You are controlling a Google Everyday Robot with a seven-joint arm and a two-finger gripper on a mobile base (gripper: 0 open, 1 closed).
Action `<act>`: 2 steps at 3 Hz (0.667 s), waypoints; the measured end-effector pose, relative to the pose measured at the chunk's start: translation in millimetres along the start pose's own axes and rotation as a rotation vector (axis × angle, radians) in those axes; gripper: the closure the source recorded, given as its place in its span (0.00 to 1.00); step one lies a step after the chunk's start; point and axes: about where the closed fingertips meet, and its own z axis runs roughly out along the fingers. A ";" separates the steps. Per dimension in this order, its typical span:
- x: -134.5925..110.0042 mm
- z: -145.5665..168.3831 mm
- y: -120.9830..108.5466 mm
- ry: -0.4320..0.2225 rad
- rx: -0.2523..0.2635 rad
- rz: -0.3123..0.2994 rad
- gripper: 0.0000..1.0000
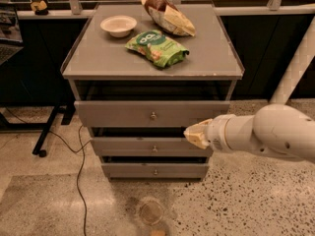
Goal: Open top drawer
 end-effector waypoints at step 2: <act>-6.0 33.7 -56.3 -0.018 0.243 0.120 1.00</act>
Offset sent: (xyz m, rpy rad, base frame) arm 0.1222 -0.0342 -0.0108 -0.0252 -0.1339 -0.4501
